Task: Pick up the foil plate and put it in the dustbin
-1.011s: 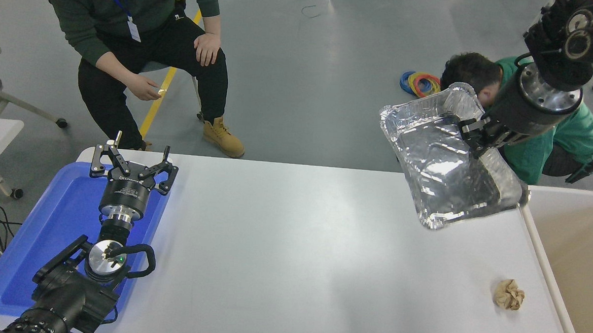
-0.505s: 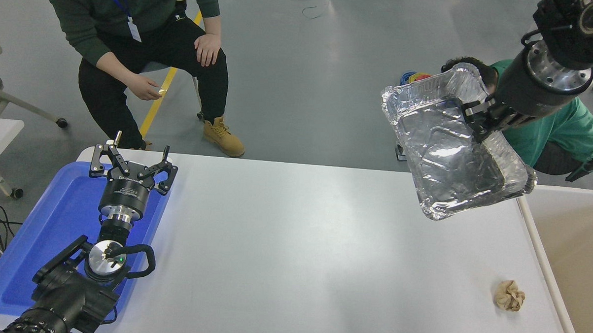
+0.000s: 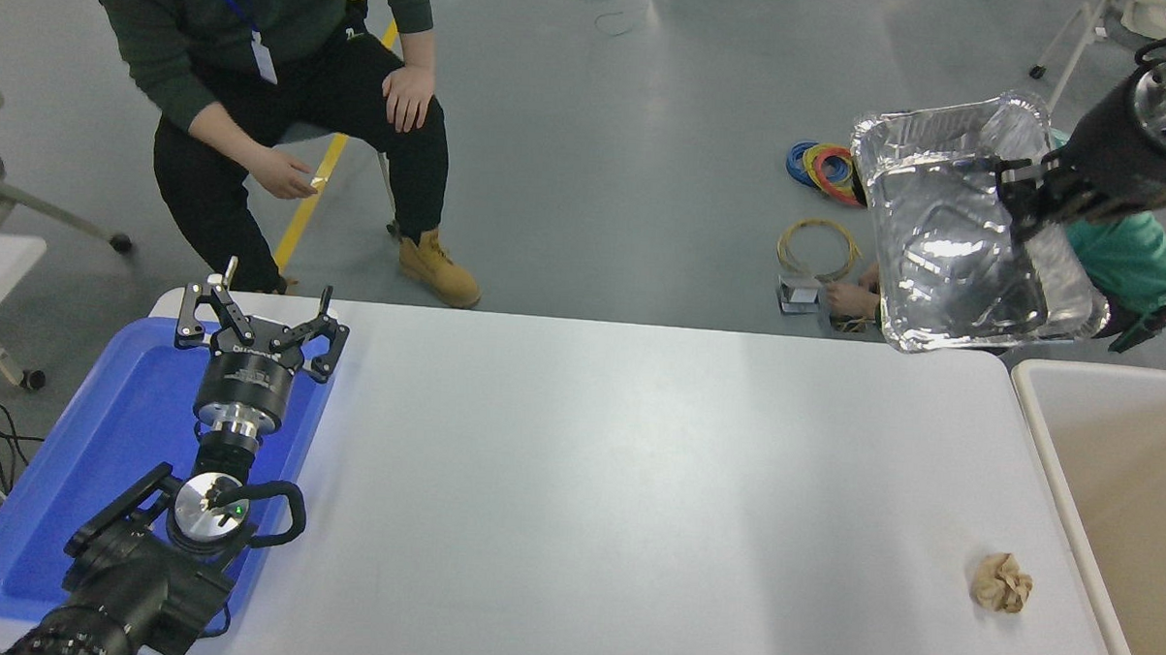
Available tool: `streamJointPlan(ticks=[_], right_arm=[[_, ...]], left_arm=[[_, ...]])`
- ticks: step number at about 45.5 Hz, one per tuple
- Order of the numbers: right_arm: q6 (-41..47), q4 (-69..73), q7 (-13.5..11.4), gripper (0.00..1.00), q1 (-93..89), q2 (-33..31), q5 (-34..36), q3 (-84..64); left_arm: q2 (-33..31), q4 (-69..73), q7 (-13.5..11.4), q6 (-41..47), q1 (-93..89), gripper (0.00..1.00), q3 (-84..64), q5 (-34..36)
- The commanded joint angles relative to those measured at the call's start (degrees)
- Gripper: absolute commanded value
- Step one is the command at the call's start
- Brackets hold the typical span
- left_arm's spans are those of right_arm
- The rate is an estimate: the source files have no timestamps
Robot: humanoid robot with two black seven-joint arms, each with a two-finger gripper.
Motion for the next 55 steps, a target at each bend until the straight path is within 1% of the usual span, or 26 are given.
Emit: streamJointPlan(ticks=[1, 12, 20, 27, 34, 41, 50, 55], right_arm=[[-0.69, -19.02, -0.02, 0.0, -14.85, -2.03, 0.42, 0.4], [-10.8, -28.07, -0.2, 0.0, -26.9, -3.79, 3.41, 0.75], [-18.44, -30.28, -0.29, 0.0, -34.98, -3.79, 4.37, 1.89], [-22.84, -33.0, -0.37, 0.0, -41.49, -4.05, 4.64, 4.17], [-26.18, -33.62, -1.78, 0.0, -47.82, -4.14, 4.73, 8.92], [-31.19, -33.71, -1.78, 0.0, -54.85, -5.02, 4.64, 11.91], [-37.61, -33.71, -1.78, 0.0, -61.53, -2.91, 4.73, 18.32], [-39.11, -33.71, -1.78, 0.0, -64.17, -2.47, 4.64, 21.84]], left_arm=[[0.01, 0.0, 0.0, -0.01, -0.07, 1.0, 0.0, 0.0], [-0.07, 0.0, 0.0, -0.01, 0.02, 1.0, 0.0, 0.0], [-0.07, 0.0, 0.0, -0.01, -0.07, 1.0, 0.0, 0.0], [-0.07, 0.0, 0.0, -0.01, 0.02, 1.0, 0.0, 0.0], [0.01, 0.0, 0.0, -0.01, -0.07, 1.0, 0.0, 0.0], [0.01, 0.0, 0.0, -0.01, -0.07, 1.0, 0.0, 0.0], [-0.07, 0.0, 0.0, -0.01, -0.07, 1.0, 0.0, 0.0], [0.01, 0.0, 0.0, -0.01, 0.02, 1.0, 0.0, 0.0]])
